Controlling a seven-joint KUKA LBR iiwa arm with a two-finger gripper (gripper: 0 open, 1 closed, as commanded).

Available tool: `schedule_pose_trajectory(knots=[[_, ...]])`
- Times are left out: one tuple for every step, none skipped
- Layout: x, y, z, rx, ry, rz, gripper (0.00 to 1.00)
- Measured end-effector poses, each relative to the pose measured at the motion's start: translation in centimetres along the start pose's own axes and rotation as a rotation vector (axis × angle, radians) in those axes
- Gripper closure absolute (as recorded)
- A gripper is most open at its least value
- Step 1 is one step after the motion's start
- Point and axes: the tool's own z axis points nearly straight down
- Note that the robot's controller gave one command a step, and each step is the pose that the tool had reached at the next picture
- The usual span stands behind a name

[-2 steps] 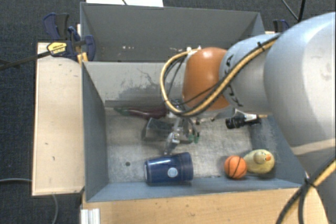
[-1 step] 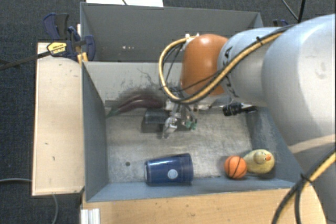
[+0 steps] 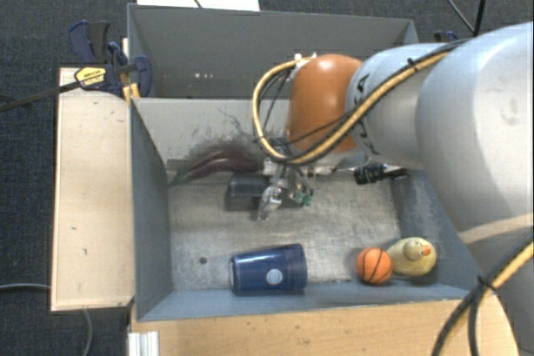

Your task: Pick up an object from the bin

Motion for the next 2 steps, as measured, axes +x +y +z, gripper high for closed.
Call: schedule_pose_trajectory(knots=[[0.7,0.4,-3.7,0.013,0.023,0.0,1.0],[1.9,1.4,-16.5,0.012,0.018,0.021,1.0]])
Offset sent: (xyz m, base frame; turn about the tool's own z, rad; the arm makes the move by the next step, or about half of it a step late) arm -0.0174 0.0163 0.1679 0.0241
